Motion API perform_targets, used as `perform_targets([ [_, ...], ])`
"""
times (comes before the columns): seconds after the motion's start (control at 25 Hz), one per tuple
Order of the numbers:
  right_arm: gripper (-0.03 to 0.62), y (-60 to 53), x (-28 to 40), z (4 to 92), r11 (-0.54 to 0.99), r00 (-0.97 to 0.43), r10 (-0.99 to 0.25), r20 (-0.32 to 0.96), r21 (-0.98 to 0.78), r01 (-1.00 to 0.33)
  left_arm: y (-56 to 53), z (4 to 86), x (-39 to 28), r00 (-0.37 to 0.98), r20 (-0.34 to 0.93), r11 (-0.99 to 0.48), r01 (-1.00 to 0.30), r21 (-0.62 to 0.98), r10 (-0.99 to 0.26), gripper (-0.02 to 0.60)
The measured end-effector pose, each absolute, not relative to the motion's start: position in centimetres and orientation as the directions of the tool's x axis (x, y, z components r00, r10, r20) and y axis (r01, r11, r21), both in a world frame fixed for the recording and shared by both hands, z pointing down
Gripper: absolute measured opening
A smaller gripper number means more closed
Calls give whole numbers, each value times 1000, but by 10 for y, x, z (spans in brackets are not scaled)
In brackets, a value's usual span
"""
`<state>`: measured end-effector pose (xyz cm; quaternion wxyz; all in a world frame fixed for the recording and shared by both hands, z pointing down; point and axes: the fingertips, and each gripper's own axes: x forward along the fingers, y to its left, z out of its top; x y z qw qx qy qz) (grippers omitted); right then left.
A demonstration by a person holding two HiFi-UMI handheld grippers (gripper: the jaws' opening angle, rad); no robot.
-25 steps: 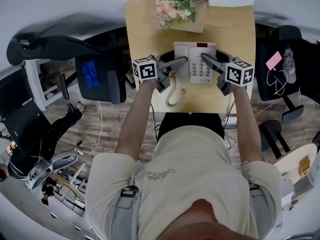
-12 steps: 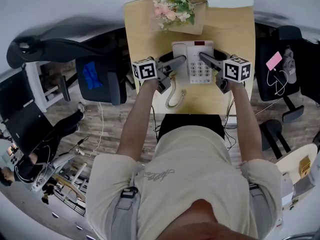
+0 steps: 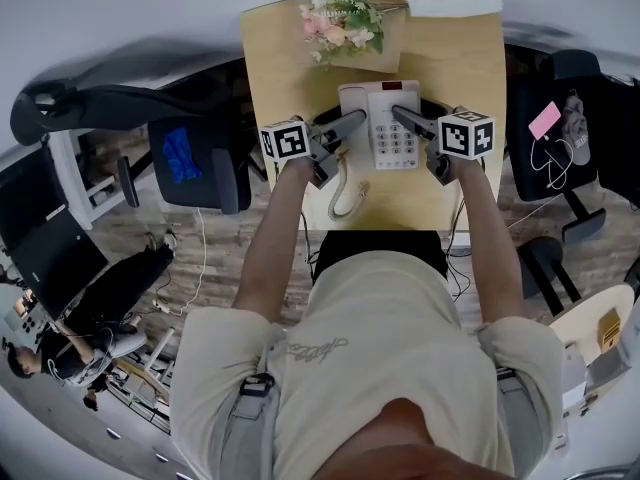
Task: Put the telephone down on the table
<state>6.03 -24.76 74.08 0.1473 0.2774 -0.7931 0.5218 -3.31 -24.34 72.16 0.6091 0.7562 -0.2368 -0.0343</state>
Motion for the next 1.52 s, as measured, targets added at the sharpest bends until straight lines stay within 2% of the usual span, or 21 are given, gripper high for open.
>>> perform_targets([
  [0.72,262,-248,61,743,284,-795,-256,550,-743,-606,-244,729,-33,894,257,-150,-330,932,-367,387],
  [1.08,262,-248,65,737,336,-745,-296,598,-665,-667,-241,720,-36,881,240,-191,-339,921,-407,387],
  [1.52,261,-238,73,725,325,-719,-344,604,-642,-695,-228,701,-52,870,250,-254,-380,890,-425,387],
])
